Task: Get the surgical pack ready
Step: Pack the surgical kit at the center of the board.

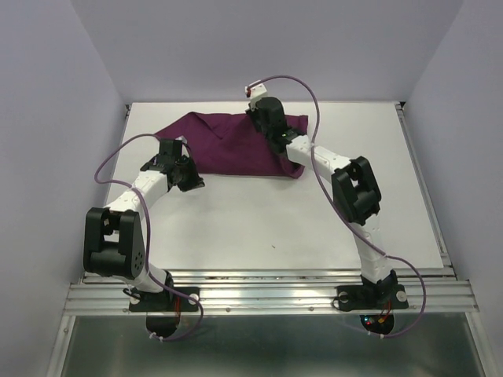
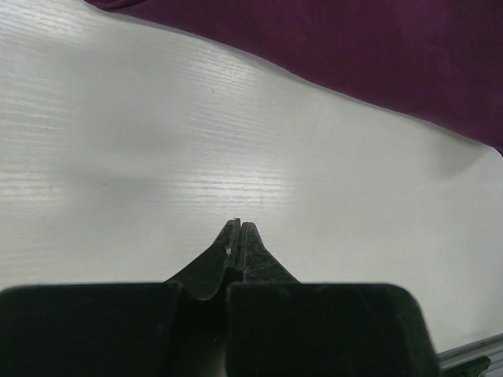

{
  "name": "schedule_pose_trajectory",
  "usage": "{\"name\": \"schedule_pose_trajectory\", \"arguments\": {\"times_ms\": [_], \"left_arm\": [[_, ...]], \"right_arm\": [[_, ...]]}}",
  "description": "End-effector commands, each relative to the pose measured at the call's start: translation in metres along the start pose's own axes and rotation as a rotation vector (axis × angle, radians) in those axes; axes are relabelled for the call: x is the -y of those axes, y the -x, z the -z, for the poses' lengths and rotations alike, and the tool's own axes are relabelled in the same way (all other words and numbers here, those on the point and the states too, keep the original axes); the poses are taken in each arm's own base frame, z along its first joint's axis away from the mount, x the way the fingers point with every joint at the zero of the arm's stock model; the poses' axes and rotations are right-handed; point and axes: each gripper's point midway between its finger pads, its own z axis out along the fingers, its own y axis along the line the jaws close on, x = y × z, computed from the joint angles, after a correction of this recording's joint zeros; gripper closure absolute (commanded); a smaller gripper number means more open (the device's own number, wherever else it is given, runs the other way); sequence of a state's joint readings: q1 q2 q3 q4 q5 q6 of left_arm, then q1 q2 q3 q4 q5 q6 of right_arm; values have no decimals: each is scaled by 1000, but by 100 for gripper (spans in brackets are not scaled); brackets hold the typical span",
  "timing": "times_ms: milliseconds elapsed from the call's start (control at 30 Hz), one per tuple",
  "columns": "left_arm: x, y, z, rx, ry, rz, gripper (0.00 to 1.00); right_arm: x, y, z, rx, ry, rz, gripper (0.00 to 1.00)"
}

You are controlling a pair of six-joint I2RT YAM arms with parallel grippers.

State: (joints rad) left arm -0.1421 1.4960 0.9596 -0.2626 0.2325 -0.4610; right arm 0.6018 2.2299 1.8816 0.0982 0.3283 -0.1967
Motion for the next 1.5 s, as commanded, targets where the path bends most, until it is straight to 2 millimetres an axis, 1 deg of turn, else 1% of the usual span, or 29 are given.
{"name": "schedule_pose_trajectory", "arguments": {"times_ms": [0,67,133,167,200,267,300,400,433,500,533,633,667,700,733,767,833,867,900,933,1000,1067,1100,1167,1200,1267,1333,1367,1467], "left_arm": [[1,4,1,14,-7,-5,100],[0,4,2,12,-5,-6,100],[0,3,2,7,-1,-4,100],[0,4,3,12,1,-3,100],[-1,4,4,12,7,-2,100],[-5,12,9,35,29,0,100],[-5,17,13,48,33,2,100],[-13,31,26,90,47,20,100],[-13,37,33,106,51,21,100],[-16,47,41,140,61,32,99],[-14,52,47,159,56,33,98],[-11,54,52,173,41,41,96],[-9,54,54,176,30,43,95],[-6,49,52,159,9,51,93],[-4,45,51,147,-4,56,92],[-1,43,51,144,-23,61,91],[4,33,49,121,-55,67,85],[8,28,47,107,-65,58,82],[11,22,46,91,-70,51,78],[15,17,44,74,-80,48,64],[25,-1,38,24,-102,27,50],[34,-15,33,-11,-117,23,37],[45,-28,30,-39,-134,-2,36],[50,-44,25,-74,-140,9,35],[53,-61,21,-110,-140,-2,35],[56,-76,18,-139,-143,-2,36],[54,-95,16,-189,-135,-24,36],[54,-113,15,-233,-128,-55,36],[56,-146,17,-310,-120,-130,35]], "right_arm": [[3,61,-1,176,11,-45,99],[-4,60,1,162,57,-48,99],[-13,61,11,151,122,-74,99],[-14,67,22,146,152,-79,99],[-20,52,21,114,174,-81,99],[-29,34,42,61,223,-88,99],[-45,28,54,41,264,-90,99],[-66,-1,88,-38,334,-92,99],[-82,-14,107,-74,379,-106,99],[-107,-23,132,-101,440,-119,99],[-115,-35,148,-131,461,-141,99],[-137,-44,176,-153,521,-191,99],[-148,-40,191,-151,577,-199,99],[-148,-52,196,-182,579,-207,95],[-151,-54,202,-190,586,-205,82],[-148,-56,205,-198,578,-204,50],[-132,-57,208,-188,517,-196,42],[-119,-55,205,-175,447,-189,29],[-109,-47,209,-148,418,-182,25],[-102,-49,210,-146,389,-176,22],[-75,-40,207,-119,298,-189,21],[-58,-42,205,-121,244,-219,21],[-46,-44,203,-124,206,-239,21],[-14,-51,196,-138,114,-305,23],[-3,-55,195,-146,81,-325,23],[30,-65,191,-163,-12,-387,23],[48,-71,190,-170,-62,-437,23],[64,-76,190,-181,-97,-454,23],[79,-82,188,-189,-138,-478,22]]}}
